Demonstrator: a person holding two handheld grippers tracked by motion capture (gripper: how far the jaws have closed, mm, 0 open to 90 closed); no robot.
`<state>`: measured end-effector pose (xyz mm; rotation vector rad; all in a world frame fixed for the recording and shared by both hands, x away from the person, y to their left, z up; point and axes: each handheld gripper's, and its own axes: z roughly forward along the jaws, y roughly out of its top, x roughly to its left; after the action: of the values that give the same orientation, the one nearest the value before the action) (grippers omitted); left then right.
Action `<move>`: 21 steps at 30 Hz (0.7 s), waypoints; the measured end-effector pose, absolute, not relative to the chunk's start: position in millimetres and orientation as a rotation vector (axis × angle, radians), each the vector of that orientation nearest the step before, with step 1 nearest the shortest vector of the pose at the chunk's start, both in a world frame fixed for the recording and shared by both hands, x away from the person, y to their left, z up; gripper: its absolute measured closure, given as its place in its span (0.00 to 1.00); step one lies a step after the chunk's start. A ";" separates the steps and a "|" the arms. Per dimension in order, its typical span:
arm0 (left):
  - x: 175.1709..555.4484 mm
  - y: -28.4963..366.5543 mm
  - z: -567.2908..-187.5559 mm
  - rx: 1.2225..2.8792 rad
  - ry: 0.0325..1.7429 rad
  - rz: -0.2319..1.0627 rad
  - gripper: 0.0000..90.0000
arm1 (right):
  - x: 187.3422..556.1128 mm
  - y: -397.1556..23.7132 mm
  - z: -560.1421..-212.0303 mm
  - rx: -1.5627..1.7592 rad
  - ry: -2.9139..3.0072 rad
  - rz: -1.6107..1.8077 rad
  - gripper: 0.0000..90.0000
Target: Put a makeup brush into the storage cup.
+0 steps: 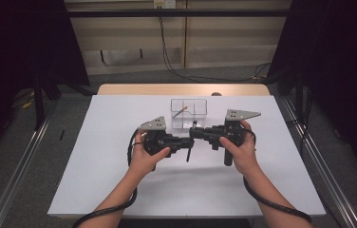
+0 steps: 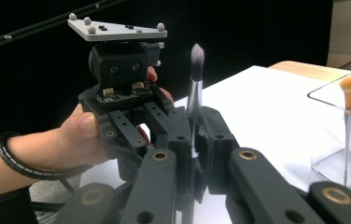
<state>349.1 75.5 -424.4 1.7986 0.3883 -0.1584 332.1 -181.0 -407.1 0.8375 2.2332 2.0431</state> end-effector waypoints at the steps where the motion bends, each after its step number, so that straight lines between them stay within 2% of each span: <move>1: 349.1 75.5 -424.5 1.797 0.389 -0.163 0.93 | 332.1 -181.0 -407.3 0.836 2.232 2.047 0.93; 3: 349.0 75.6 -424.2 1.798 0.387 -0.157 0.93 | 331.9 -180.8 -407.3 0.825 2.229 2.044 0.92; 8: 349.9 77.8 -424.0 1.800 0.393 -0.147 0.93 | 330.7 -181.9 -406.4 0.804 2.220 2.035 0.63; 14: 350.8 80.6 -423.4 1.792 0.410 -0.136 0.93 | 327.9 -184.3 -407.3 0.779 2.195 1.995 0.37; 21: 352.3 83.3 -422.8 1.796 0.414 -0.120 0.93 | 324.6 -188.6 -412.2 0.753 2.201 1.909 0.20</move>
<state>352.3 83.3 -422.8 1.7963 0.4145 -0.1199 324.6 -188.6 -412.2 0.7533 2.2010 1.9085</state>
